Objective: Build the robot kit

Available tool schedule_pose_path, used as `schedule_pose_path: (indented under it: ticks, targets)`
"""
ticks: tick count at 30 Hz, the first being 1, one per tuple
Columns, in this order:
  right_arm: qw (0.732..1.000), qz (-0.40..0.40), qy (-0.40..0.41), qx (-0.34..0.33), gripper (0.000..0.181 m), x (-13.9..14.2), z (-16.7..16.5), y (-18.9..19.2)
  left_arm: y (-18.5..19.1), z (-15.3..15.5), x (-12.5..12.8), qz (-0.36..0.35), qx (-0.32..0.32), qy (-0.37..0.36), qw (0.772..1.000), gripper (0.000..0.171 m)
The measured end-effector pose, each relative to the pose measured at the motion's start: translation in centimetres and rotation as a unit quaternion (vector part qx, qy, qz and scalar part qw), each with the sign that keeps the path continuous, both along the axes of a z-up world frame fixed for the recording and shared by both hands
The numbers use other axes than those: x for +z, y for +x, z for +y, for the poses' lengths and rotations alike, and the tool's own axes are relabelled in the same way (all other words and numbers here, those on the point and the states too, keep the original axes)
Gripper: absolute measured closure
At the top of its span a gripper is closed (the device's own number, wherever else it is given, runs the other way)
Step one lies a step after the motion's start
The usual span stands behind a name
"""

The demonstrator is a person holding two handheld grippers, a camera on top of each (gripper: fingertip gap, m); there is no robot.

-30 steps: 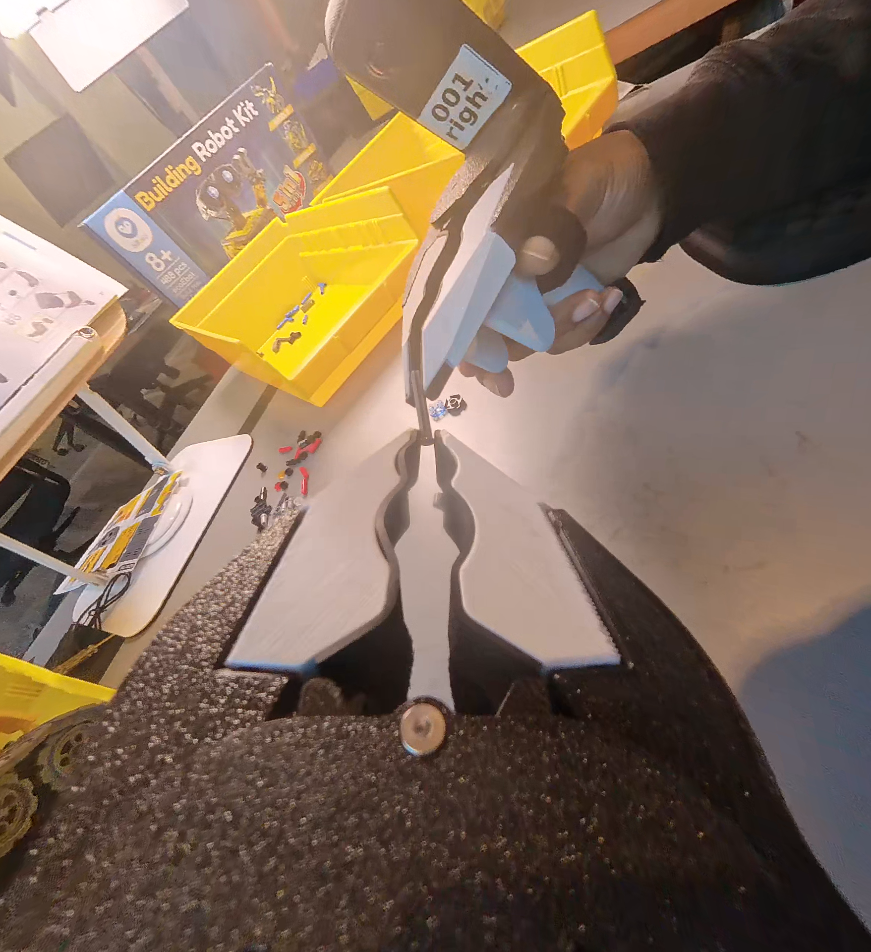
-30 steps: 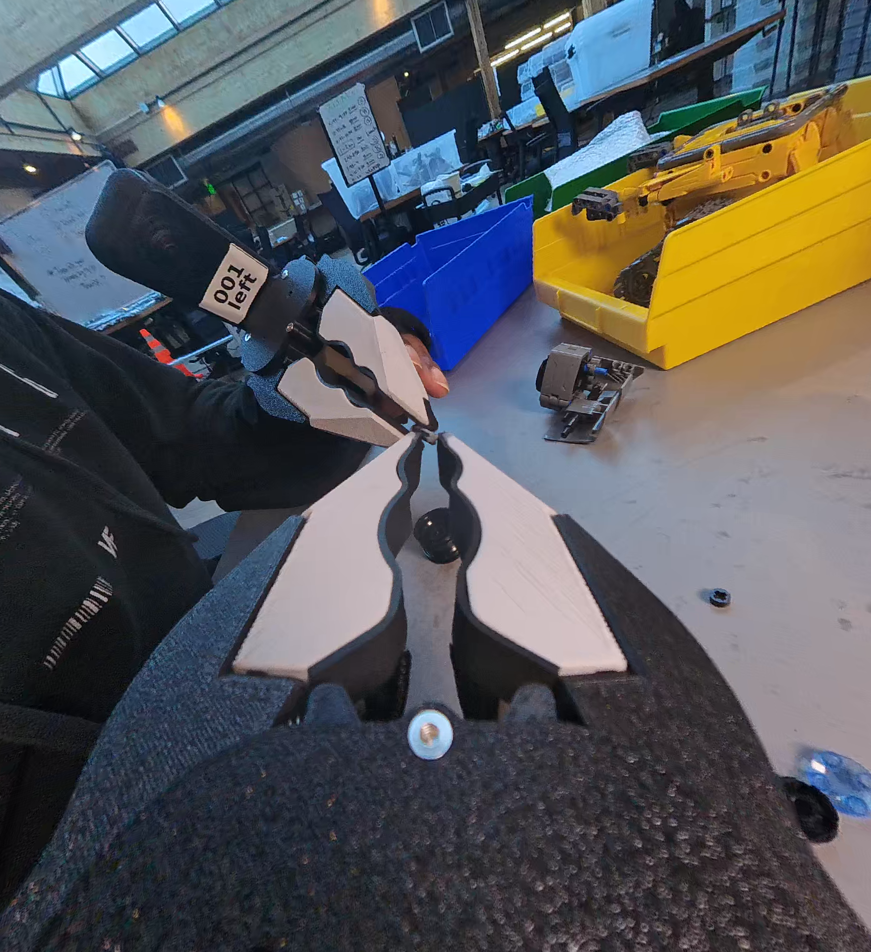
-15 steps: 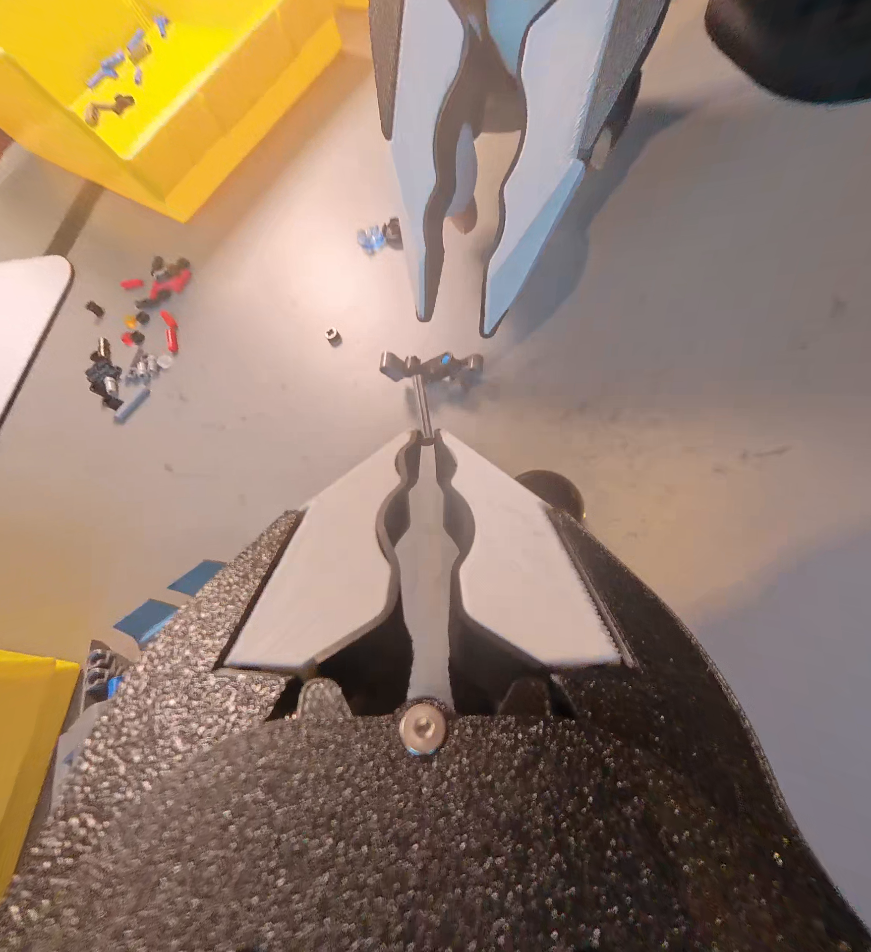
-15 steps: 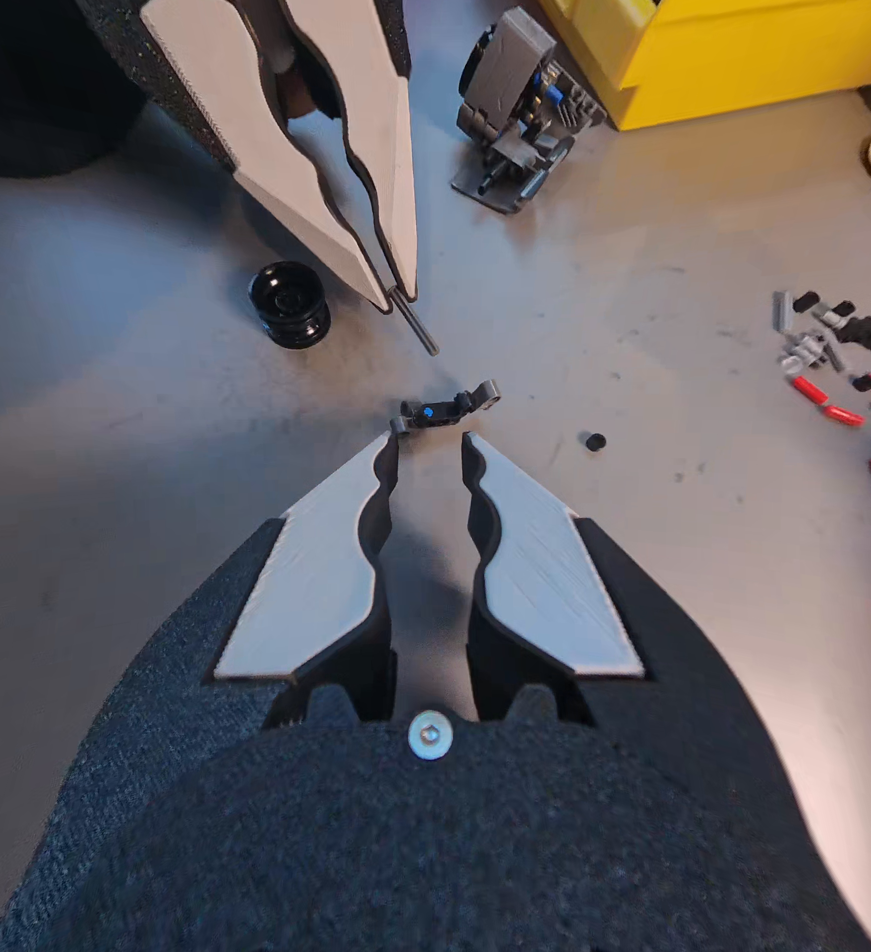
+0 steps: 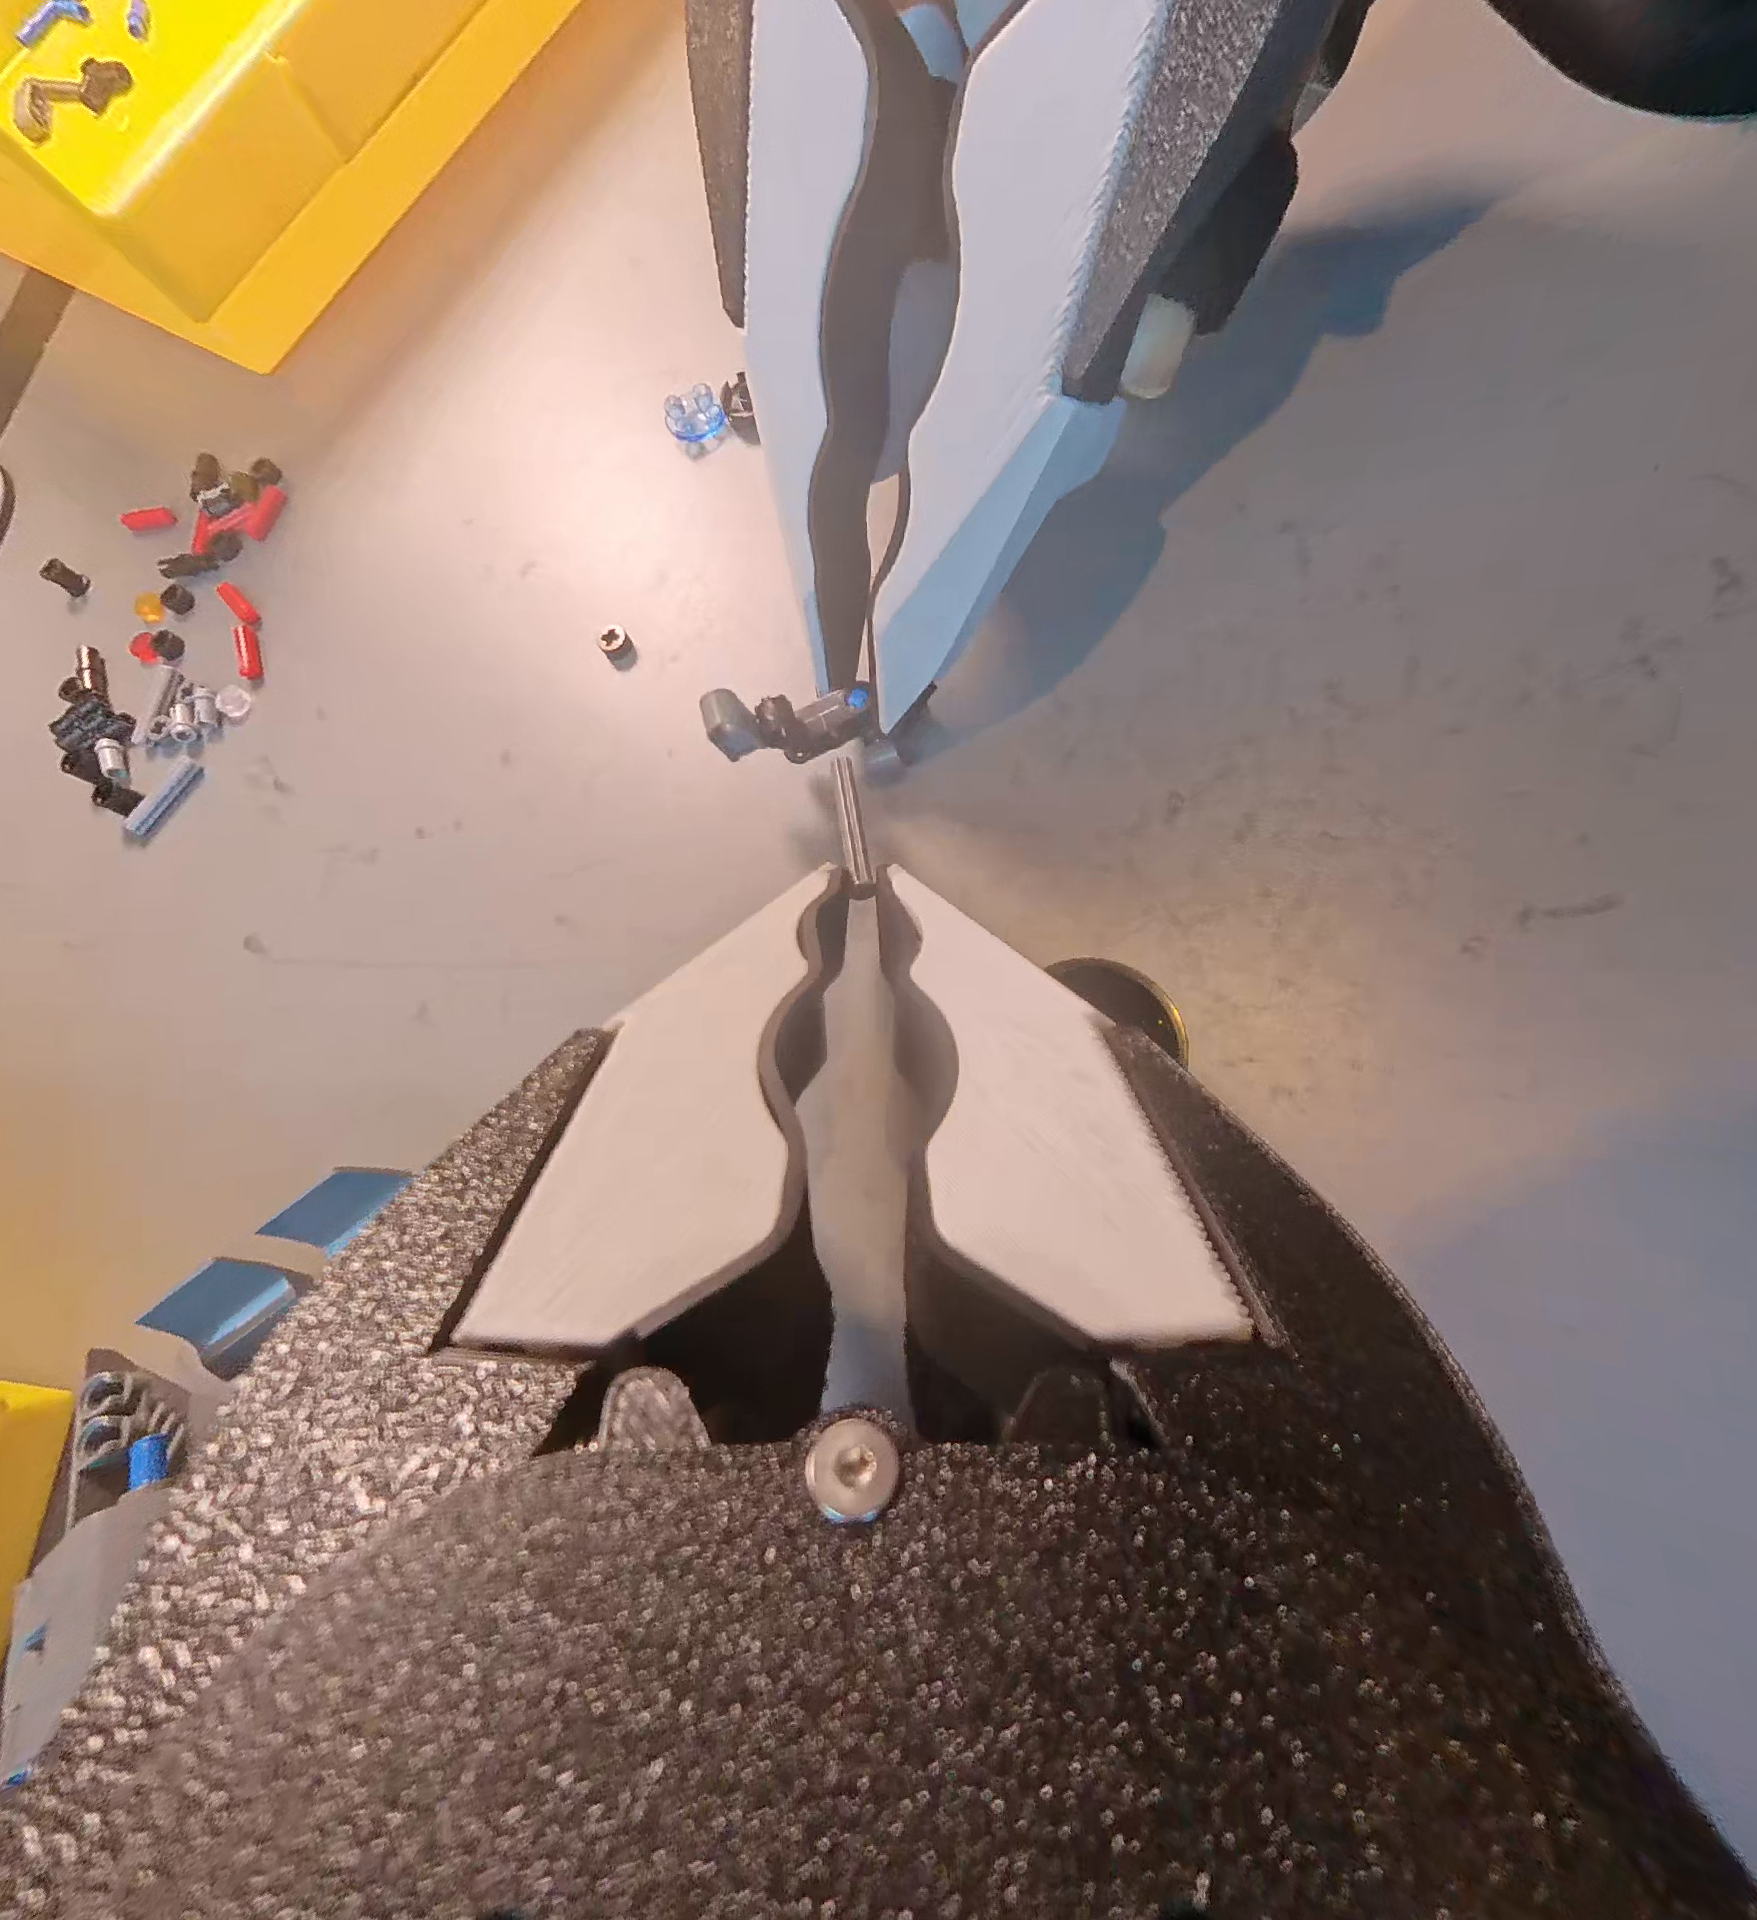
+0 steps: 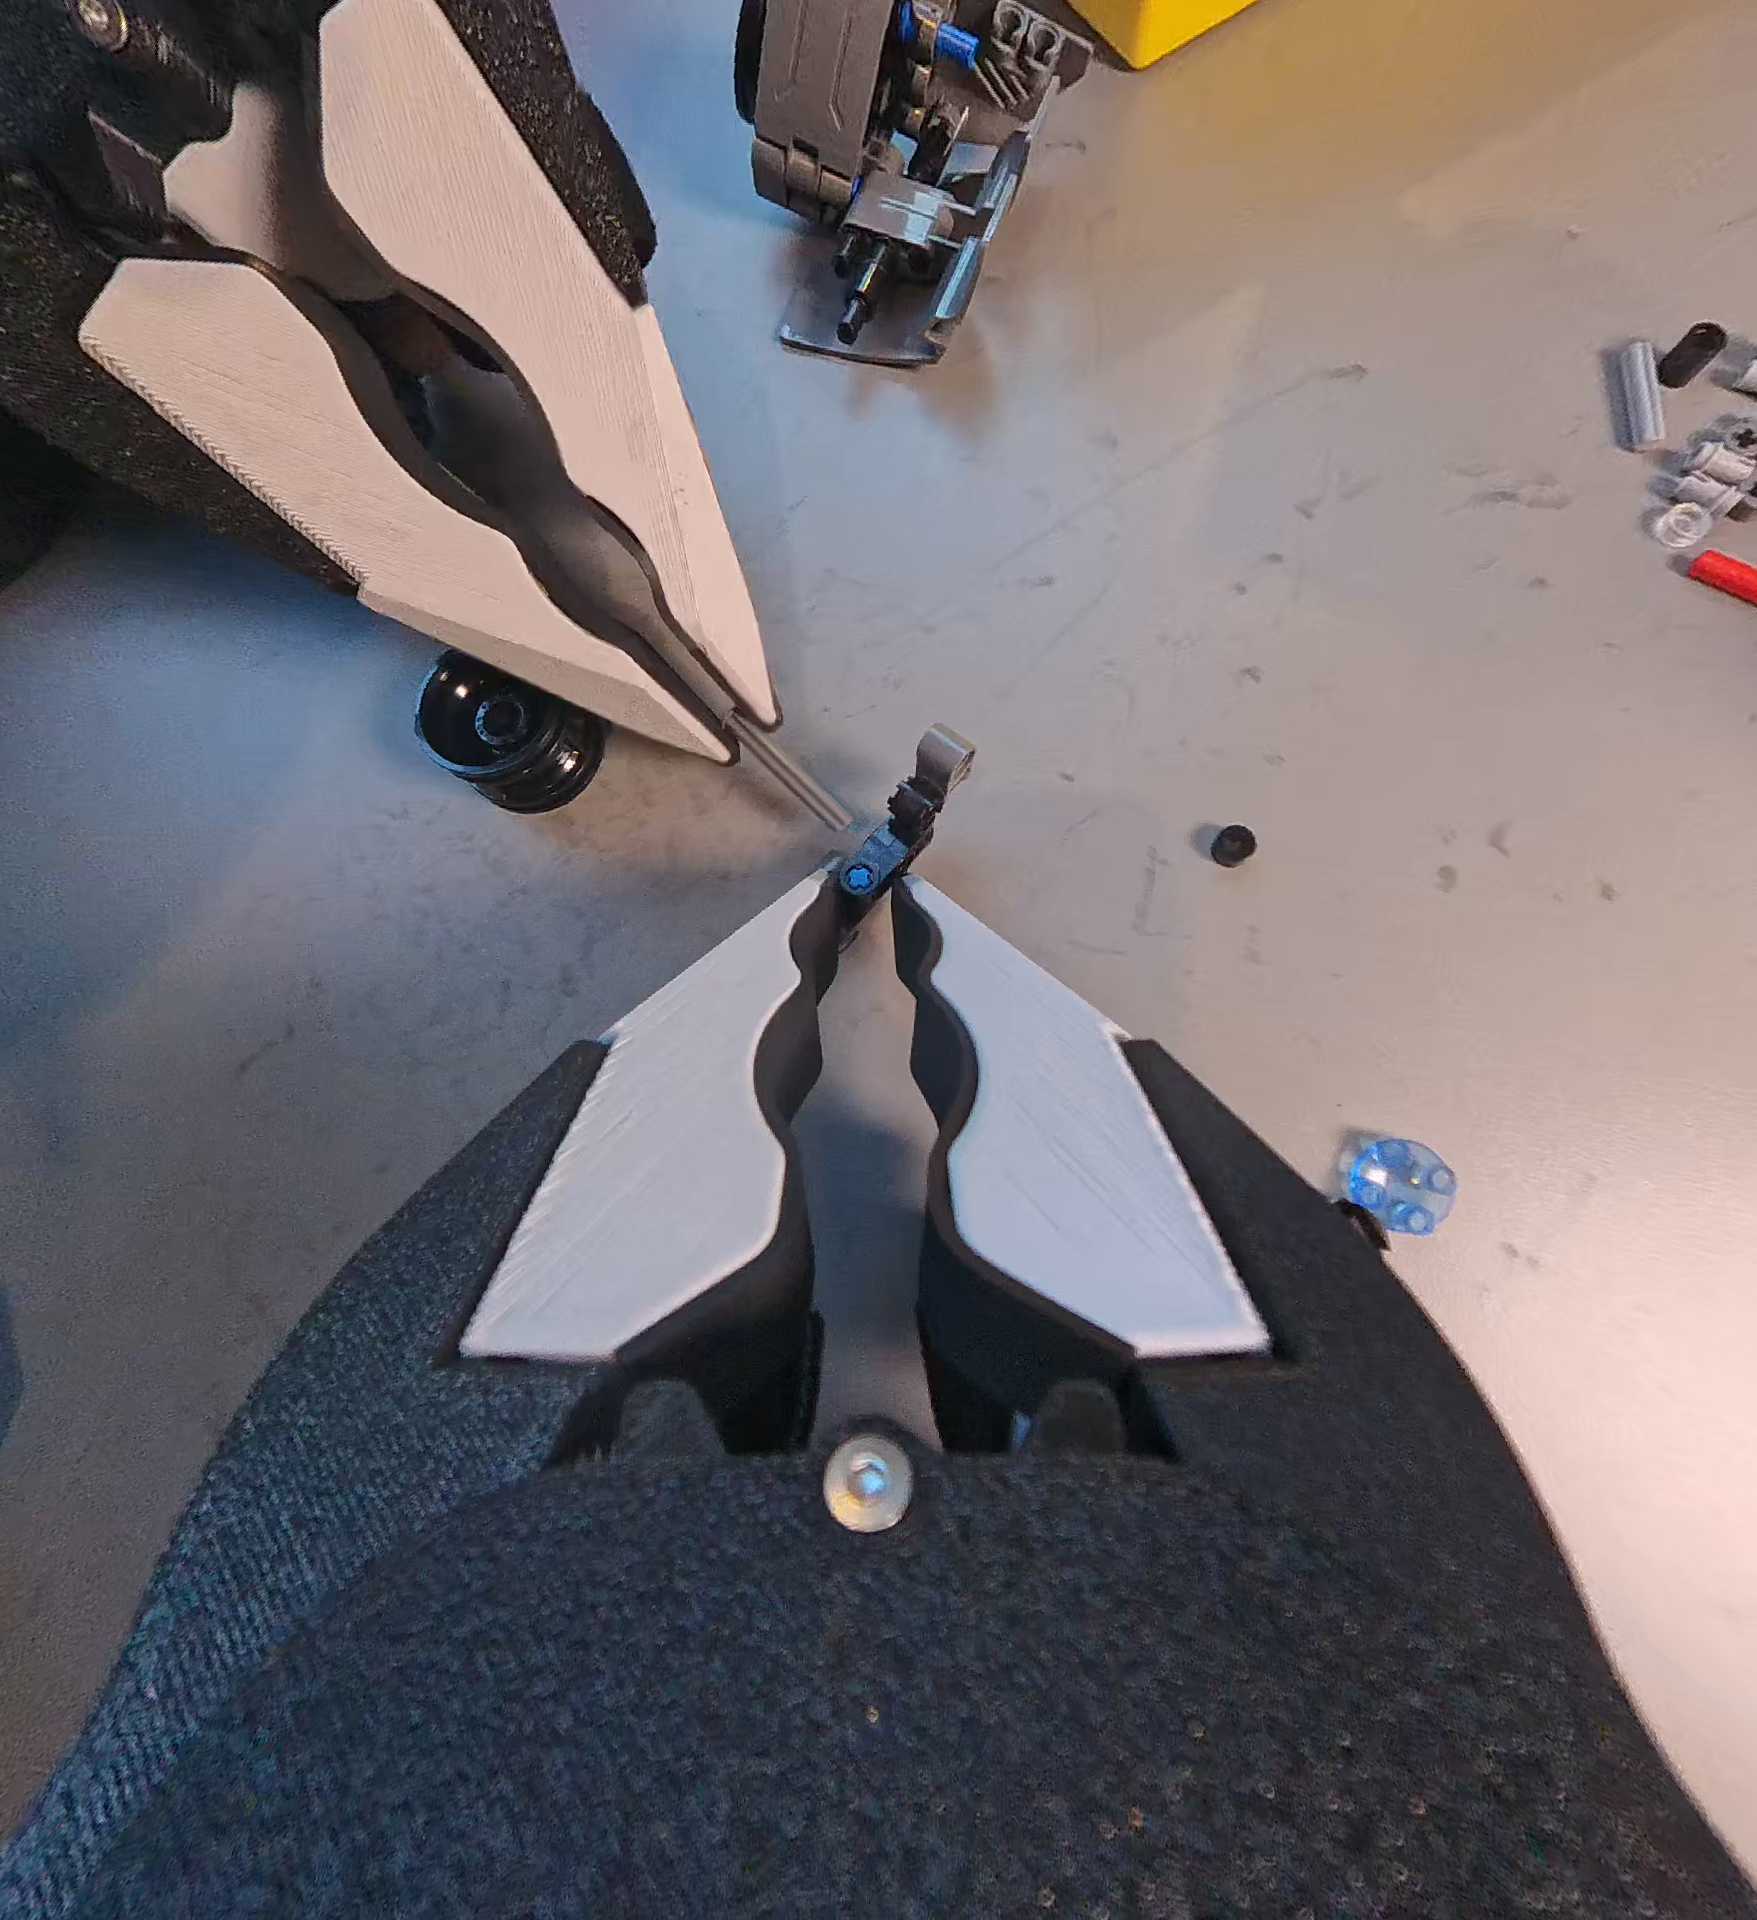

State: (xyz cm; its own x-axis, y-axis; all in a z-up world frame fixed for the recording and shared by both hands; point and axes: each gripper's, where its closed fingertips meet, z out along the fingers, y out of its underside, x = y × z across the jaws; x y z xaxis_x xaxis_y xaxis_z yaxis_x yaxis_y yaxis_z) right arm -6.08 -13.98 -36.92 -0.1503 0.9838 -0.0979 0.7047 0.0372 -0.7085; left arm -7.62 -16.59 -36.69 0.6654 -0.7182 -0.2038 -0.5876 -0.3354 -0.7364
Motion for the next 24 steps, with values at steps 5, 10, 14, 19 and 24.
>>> schedule_pose_path:
  ticks: [5, 10, 14, 19, 24]
  targets:
    - [1.000, 0.005, 0.003, 0.001, 0.172, 0.1, -0.3, -0.2, 0.2, 0.3, 0.1, -0.012, 0.017, -0.011, 1.000, 0.167]
    - [1.000, 0.007, 0.003, -0.004, 0.172, 0.1, -0.3, -0.2, 0.3, 0.5, 0.1, -0.025, 0.028, -0.020, 0.999, 0.167]
    - [1.000, 0.005, 0.013, -0.001, 0.172, 0.0, -0.4, -0.2, 0.6, 0.5, 0.1, -0.037, 0.032, -0.027, 0.998, 0.167]
    - [0.999, 0.003, 0.046, 0.003, 0.172, -0.1, -0.4, -0.3, 0.6, 0.6, -0.3, -0.044, 0.043, -0.044, 0.997, 0.167]
    - [0.998, 0.011, 0.039, 0.041, 0.155, 0.2, -1.3, 0.0, 0.6, 0.6, -0.4, -0.053, 0.044, -0.051, 0.996, 0.167]
